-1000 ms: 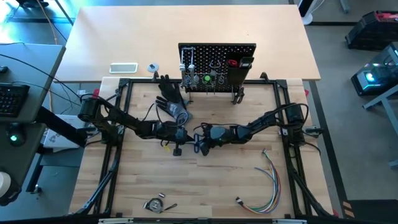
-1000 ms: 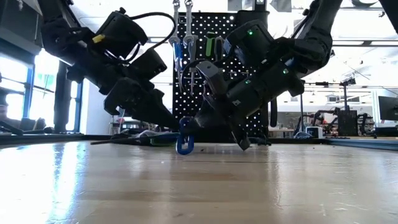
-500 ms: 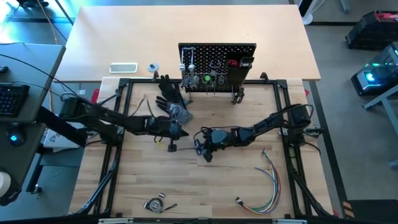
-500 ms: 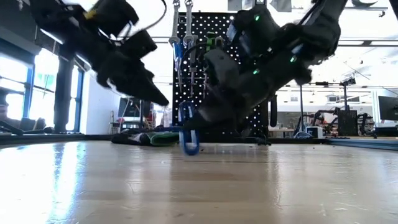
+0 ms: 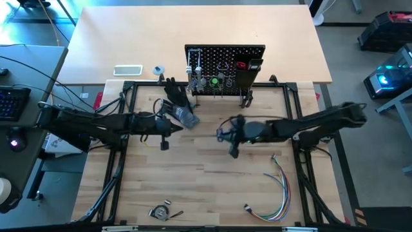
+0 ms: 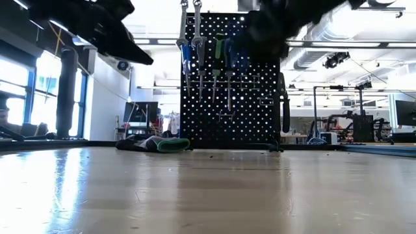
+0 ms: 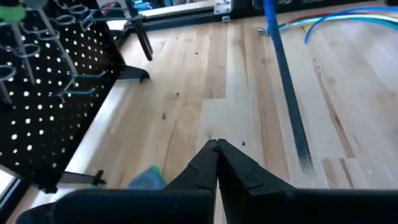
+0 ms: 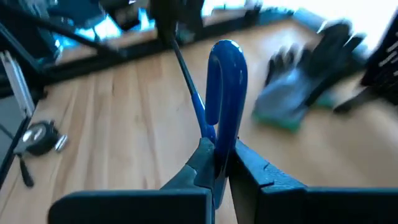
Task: Hang tools onto peg board
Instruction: Hang the blue pick tool on the pegboard
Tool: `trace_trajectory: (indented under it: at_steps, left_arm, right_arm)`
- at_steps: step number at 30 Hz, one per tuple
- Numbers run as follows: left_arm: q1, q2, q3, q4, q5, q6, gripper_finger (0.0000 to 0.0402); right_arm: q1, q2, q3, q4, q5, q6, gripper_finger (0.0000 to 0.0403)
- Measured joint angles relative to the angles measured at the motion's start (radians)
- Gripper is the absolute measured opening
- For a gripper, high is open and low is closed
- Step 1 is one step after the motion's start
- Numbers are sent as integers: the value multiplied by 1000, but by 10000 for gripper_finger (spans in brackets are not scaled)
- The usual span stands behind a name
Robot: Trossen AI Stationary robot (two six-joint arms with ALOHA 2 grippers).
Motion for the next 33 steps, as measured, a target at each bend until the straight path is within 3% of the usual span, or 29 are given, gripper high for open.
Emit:
trace_trajectory:
  at_steps: [8,14,21,33]
  left_arm:
    - [-27,-22,0,-117,22,-69,0]
    - [-77,5,0,-165,23,-114,0]
    - [-100,50,0,-140,23,-124,0]
    - [-100,153,-1,-73,52,-125,0]
  right_arm:
    - [-1,-337,1,-83,153,-188,14]
    - [-2,-483,33,-132,218,-323,14]
    - [-2,-462,264,-348,290,-464,14]
    - [-2,-299,741,-700,390,-601,14]
